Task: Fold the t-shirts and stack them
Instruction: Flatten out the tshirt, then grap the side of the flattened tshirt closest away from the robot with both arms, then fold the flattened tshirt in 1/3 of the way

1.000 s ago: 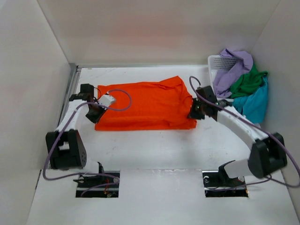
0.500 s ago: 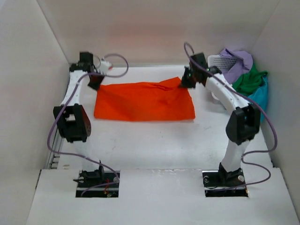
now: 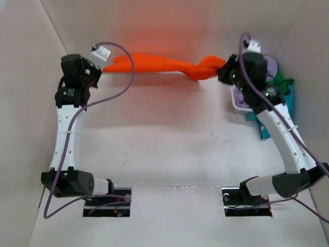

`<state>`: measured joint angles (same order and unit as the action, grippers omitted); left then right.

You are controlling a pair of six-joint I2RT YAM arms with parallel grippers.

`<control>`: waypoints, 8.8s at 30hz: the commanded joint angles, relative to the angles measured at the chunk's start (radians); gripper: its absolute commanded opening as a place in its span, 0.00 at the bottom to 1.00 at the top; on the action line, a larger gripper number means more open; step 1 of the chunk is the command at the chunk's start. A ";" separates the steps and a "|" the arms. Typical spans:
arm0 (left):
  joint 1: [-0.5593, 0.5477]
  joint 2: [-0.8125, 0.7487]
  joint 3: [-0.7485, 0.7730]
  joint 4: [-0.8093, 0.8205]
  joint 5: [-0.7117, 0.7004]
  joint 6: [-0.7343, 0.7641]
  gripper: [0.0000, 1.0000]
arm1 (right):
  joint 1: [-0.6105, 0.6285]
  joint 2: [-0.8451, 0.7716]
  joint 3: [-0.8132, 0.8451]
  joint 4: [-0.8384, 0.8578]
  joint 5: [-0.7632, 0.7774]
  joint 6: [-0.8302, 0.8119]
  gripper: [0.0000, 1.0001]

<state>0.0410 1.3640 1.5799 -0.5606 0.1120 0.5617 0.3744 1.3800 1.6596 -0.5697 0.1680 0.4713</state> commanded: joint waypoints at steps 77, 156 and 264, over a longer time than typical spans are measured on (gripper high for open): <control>-0.071 0.533 -0.078 -0.249 -0.005 0.316 0.03 | -0.047 0.258 -0.454 0.148 -0.122 0.006 0.00; -0.061 0.138 -0.145 -0.421 -0.269 0.064 0.57 | -0.004 -0.476 -1.095 -0.090 -0.180 0.440 0.46; 0.095 0.155 -0.662 -0.541 -0.213 0.104 0.06 | 0.083 -0.544 -1.175 -0.249 -0.196 0.547 0.00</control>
<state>0.1390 1.5455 0.9703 -1.0615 -0.0731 0.6422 0.4400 0.8619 0.4942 -0.6960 -0.0349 0.9878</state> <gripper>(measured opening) 0.053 0.011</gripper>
